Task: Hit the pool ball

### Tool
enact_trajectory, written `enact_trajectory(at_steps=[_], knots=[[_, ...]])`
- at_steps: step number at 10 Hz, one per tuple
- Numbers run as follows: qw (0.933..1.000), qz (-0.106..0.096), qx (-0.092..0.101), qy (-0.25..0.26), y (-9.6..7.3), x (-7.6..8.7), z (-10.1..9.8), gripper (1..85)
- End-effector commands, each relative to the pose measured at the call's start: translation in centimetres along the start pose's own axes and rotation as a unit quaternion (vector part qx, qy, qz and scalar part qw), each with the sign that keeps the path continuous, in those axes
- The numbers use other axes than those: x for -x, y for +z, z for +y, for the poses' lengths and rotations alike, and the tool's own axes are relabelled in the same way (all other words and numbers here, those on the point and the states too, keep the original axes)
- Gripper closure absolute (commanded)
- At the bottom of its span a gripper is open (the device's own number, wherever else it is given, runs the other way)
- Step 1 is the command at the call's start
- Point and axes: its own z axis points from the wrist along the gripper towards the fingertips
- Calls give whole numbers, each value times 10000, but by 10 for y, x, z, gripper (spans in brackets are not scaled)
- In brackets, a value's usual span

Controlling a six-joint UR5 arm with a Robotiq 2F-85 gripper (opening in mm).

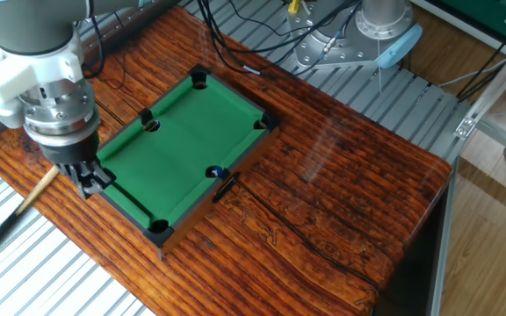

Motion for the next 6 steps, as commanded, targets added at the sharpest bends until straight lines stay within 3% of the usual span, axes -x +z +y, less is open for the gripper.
enact_trajectory(at_steps=[1,6], knots=[[9991,323,-126,251,-5,-18,-11,847],[9994,271,-140,179,-7,-16,-15,847]])
